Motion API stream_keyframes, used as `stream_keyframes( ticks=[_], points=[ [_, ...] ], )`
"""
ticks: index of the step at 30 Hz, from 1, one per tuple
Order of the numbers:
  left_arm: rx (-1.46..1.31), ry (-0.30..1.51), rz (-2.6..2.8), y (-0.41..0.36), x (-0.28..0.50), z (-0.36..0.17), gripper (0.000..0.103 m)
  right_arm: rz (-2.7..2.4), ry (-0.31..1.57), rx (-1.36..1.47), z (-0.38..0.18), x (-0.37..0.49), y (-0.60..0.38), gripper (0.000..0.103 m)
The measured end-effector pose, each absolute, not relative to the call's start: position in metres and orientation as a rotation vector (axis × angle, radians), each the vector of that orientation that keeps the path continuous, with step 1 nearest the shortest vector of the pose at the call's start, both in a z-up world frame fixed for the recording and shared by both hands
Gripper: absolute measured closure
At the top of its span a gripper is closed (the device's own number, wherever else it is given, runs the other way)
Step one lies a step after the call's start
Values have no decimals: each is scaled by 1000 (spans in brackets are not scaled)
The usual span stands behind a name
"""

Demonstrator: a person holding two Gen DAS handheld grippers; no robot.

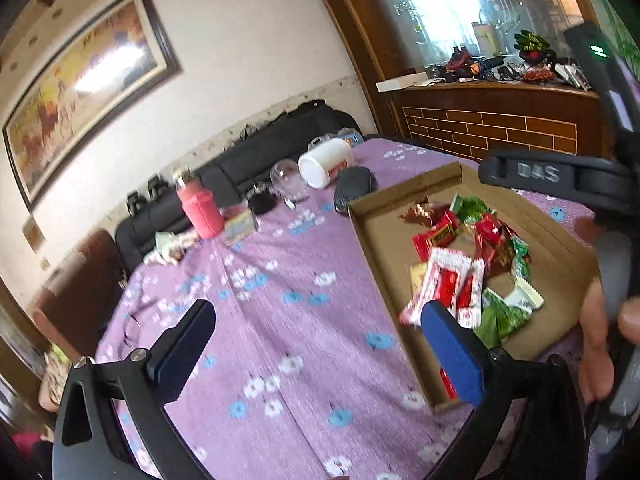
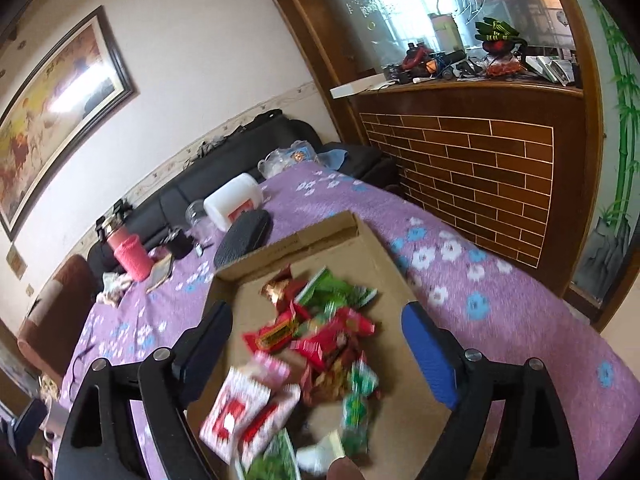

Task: Organize snacks

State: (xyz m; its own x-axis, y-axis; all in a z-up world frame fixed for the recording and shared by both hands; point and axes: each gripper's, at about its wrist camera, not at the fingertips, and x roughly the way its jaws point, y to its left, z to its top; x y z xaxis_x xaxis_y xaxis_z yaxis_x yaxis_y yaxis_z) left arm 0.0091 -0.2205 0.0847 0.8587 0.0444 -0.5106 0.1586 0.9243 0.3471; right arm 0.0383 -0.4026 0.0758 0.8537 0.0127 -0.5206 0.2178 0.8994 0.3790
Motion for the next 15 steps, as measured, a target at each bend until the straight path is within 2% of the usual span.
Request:
stream_keyframes(
  ticks=[2,7,15],
  points=[
    [368,563,-59,-213,12,79,0,-138,513,420,76,19,-397,13],
    [335,592,-8,-199,22,68,1,-201,429,380,74,-25,-387,4],
    [353,596,-2,-199,21,63,1,-194,434,351,71,-31,-382,4]
  ],
)
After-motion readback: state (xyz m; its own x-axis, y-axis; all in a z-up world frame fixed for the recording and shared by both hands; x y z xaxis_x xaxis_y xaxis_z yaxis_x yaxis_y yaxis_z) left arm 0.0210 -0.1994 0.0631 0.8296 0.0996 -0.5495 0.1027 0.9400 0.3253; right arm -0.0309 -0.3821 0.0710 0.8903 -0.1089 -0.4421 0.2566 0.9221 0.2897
